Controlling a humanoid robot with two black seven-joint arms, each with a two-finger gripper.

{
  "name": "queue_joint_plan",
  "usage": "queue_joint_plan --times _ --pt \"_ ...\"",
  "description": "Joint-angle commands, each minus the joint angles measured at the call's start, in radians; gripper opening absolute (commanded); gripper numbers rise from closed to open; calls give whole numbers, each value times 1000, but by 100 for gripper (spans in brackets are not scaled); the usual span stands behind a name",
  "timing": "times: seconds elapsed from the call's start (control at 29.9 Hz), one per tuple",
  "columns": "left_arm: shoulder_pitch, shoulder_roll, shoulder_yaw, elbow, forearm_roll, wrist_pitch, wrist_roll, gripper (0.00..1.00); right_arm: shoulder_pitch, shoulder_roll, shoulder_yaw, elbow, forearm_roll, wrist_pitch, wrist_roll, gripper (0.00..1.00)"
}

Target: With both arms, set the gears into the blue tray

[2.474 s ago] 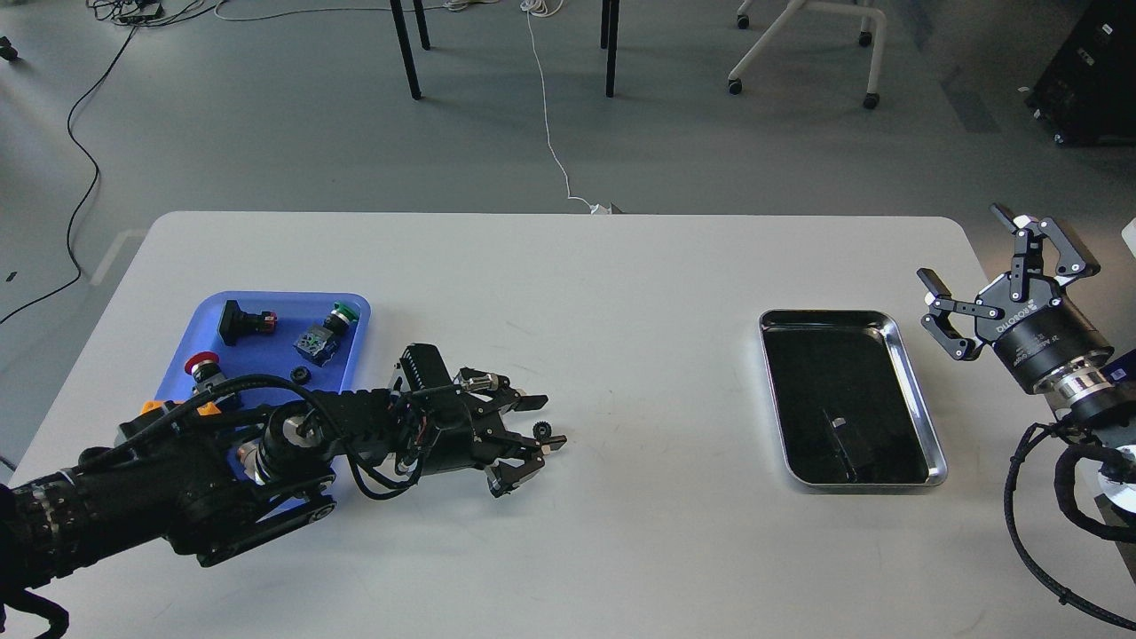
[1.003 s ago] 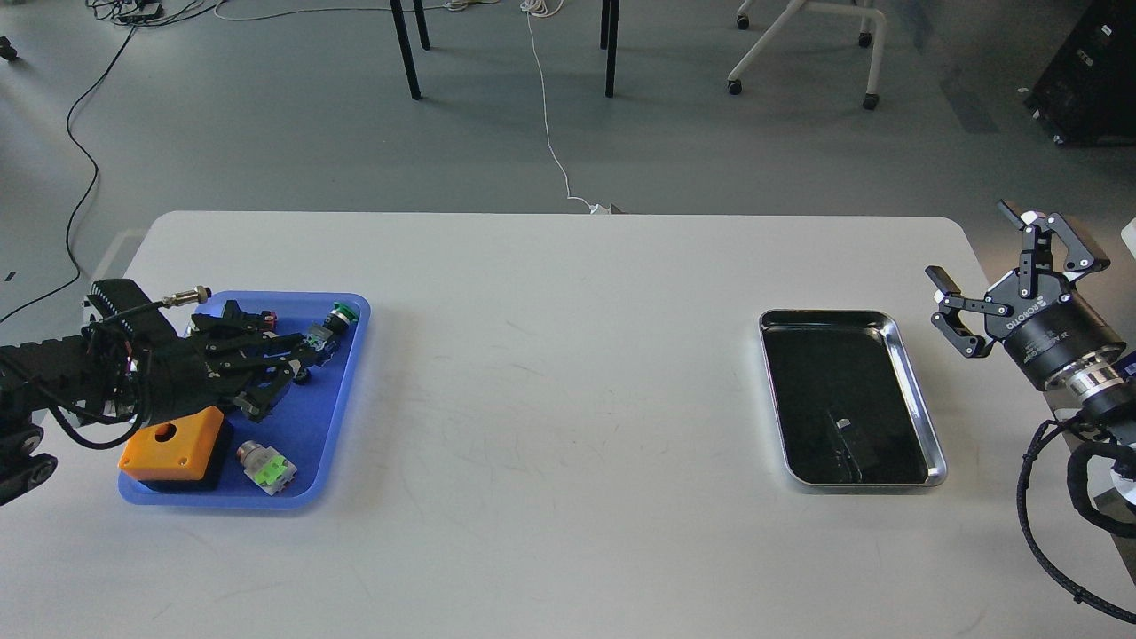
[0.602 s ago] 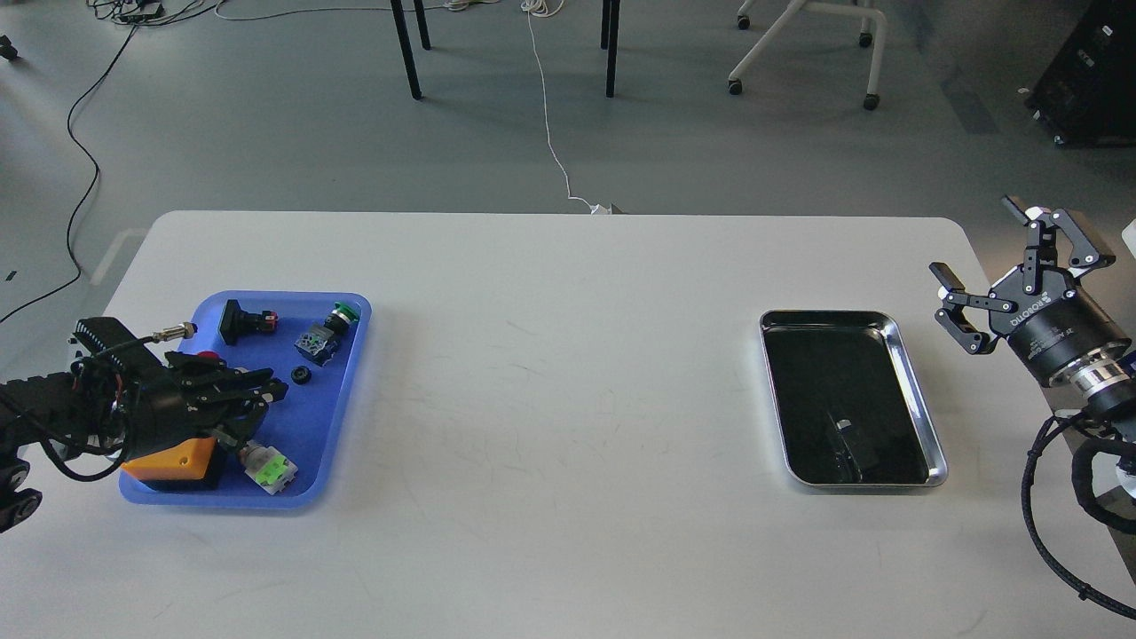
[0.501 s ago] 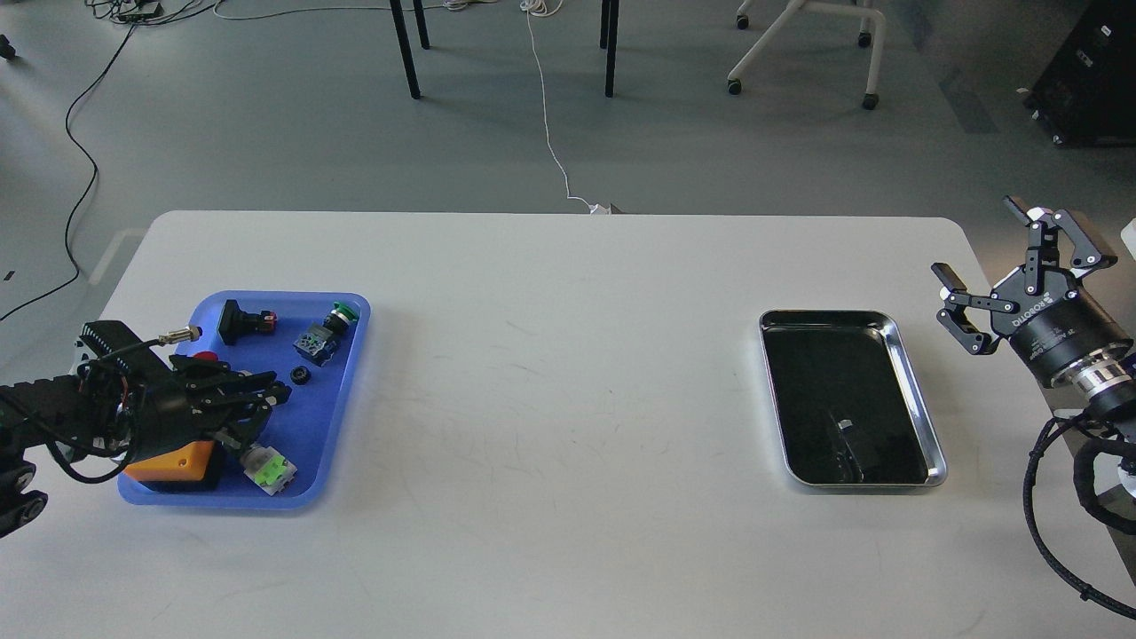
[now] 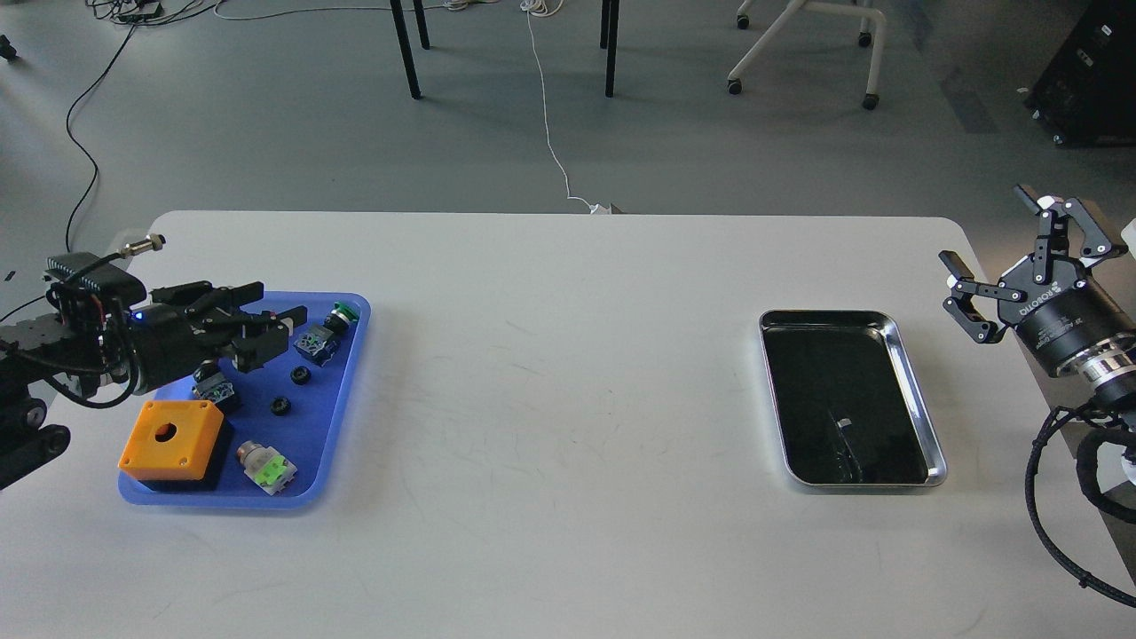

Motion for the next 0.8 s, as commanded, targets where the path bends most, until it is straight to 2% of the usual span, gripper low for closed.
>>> queue_joint_plan --times 0.0,0.17,0.3,0.33,0.4,0.6,0.67,0.7,0.77 --pt "-27 -74 -44 32 -335 0 -1 97 16 8 10 0 1 -8 0 99" --pt "-102 -173 -48 79 -644 -17 5 98 62 36 74 -40 3 -166 0 99" --pt "-112 -189 -48 80 -679 -25 7 98 70 48 82 -52 3 -179 0 99" --pt "-154 -251 -118 136 -980 -111 18 98 133 106 91 -127 4 -215 0 99" --pt "-155 -295 -178 193 -1122 -172 22 98 155 112 94 -141 12 -211 0 99" --pt "-153 -362 -356 316 -1374 -400 25 98 175 217 131 -140 55 -206 -1 99" --pt "-152 -397 -401 353 -1441 -453 30 98 171 241 152 -148 110 -206 -4 99" --pt "-152 -423 -412 381 -1472 -476 42 98 172 247 160 -161 145 -206 -15 99" --pt "-153 -468 -423 451 -1514 -508 86 98 180 250 174 -215 187 -199 -65 99"
